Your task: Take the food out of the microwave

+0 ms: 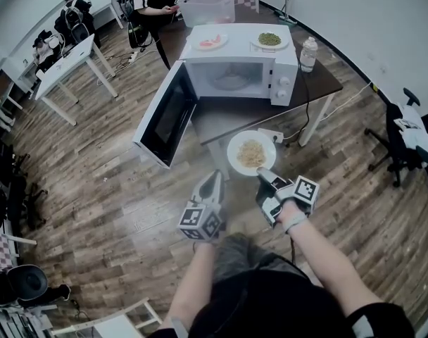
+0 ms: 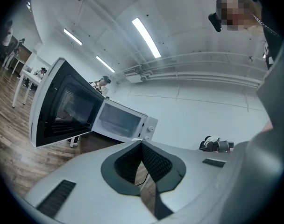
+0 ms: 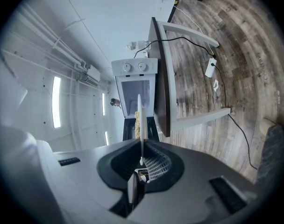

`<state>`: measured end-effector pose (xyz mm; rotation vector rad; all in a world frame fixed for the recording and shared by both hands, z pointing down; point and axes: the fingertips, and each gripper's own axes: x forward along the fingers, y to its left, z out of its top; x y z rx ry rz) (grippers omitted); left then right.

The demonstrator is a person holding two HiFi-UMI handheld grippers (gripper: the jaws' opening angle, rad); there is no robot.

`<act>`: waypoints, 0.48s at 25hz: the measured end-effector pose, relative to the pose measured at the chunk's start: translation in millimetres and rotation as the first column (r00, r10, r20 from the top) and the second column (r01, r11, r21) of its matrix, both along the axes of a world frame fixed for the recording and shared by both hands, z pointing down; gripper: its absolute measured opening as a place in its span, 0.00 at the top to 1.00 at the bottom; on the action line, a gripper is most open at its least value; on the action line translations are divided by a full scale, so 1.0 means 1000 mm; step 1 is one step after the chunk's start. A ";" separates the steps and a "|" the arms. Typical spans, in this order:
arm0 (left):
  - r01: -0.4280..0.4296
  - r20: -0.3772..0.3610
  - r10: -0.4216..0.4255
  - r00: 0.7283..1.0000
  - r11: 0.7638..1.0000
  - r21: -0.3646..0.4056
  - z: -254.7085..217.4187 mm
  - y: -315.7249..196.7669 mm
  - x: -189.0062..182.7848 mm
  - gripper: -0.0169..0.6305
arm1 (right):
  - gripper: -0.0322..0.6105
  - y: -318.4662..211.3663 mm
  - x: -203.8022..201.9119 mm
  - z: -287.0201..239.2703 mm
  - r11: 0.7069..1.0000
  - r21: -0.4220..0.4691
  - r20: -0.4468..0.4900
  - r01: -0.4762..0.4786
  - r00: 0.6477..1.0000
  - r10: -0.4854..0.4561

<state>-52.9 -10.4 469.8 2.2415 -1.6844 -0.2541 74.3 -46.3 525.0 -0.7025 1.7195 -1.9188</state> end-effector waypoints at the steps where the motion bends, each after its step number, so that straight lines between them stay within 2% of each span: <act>1: 0.003 0.002 -0.003 1.000 1.000 0.002 0.001 0.003 0.001 0.96 | 0.92 0.003 0.002 0.000 1.000 0.003 0.002 0.001 1.000 -0.001; 12: 0.011 0.005 -0.011 1.000 1.000 0.011 0.000 0.026 0.017 0.96 | 0.93 0.023 0.014 -0.004 1.000 0.017 0.012 0.011 1.000 -0.011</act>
